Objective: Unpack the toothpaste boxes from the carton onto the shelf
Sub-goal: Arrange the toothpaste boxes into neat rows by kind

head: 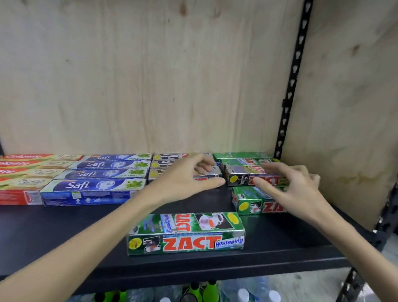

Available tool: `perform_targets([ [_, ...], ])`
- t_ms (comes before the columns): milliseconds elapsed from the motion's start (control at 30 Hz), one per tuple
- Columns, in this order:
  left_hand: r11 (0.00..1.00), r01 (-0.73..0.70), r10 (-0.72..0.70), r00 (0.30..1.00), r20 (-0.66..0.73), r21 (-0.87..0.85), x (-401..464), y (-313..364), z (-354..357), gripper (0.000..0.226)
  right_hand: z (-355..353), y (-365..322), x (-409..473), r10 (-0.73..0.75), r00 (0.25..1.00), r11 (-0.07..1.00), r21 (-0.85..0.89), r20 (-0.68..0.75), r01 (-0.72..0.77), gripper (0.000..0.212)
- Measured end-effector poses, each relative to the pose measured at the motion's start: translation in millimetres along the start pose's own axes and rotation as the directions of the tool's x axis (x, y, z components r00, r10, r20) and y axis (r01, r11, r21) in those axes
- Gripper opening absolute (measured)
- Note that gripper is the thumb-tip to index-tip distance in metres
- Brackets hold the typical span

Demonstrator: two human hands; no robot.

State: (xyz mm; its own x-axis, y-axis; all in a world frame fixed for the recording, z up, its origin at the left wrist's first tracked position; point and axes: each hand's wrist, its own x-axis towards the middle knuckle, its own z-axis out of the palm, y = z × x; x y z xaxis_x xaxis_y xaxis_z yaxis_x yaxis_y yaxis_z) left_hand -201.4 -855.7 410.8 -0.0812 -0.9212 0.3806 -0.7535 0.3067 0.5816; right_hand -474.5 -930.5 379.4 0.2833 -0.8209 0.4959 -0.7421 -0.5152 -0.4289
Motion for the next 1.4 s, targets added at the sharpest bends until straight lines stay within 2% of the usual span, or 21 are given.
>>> perform_targets([
  [67,1.000,0.002,-0.002,1.000,0.007,0.029,27.6,1.3,11.9,0.053,-2.3,12.8,15.6,0.051,0.999,0.995,-0.087,0.013,-0.050,0.080],
  [200,0.987,0.043,-0.054,0.997,0.062,0.156,66.7,-3.1,34.8,0.057,-5.5,27.5,39.8,0.188,0.979,0.971,-0.167,0.084,-0.172,0.084],
  [333,0.952,0.053,-0.072,0.996,0.052,0.302,89.7,-15.3,53.3,0.060,-2.0,31.7,53.4,0.273,0.946,0.939,-0.261,0.173,-0.223,0.094],
  [467,0.918,0.072,-0.080,0.997,0.006,0.390,96.8,-21.9,61.8,0.062,-1.4,33.6,58.9,0.298,0.933,0.935,-0.259,0.202,-0.242,0.082],
  [533,0.925,0.098,-0.091,0.995,-0.038,0.367,98.2,-22.5,66.3,0.063,0.5,36.2,57.5,0.285,0.941,0.945,-0.217,0.180,-0.245,0.076],
  [700,0.957,0.178,-0.160,0.982,-0.098,0.227,100.4,-19.1,71.2,0.080,1.5,35.1,50.7,0.249,0.967,0.963,-0.122,0.054,-0.241,0.080],
  [933,0.983,0.150,-0.129,0.974,-0.186,0.102,79.4,0.5,37.8,0.074,-9.4,31.0,44.7,0.153,0.978,0.986,-0.040,-0.139,-0.160,0.070],
  [1267,0.993,0.095,-0.110,0.956,-0.271,-0.068,-36.0,4.5,-29.5,0.053,-22.2,-36.4,-12.8,-0.026,0.993,0.995,0.096,-0.114,0.037,0.068],
  [1400,0.990,0.140,-0.142,0.950,-0.278,-0.028,-98.7,3.9,-43.6,0.049,-22.7,-66.4,-51.2,-0.071,0.996,0.982,0.173,-0.044,0.078,0.063],
])
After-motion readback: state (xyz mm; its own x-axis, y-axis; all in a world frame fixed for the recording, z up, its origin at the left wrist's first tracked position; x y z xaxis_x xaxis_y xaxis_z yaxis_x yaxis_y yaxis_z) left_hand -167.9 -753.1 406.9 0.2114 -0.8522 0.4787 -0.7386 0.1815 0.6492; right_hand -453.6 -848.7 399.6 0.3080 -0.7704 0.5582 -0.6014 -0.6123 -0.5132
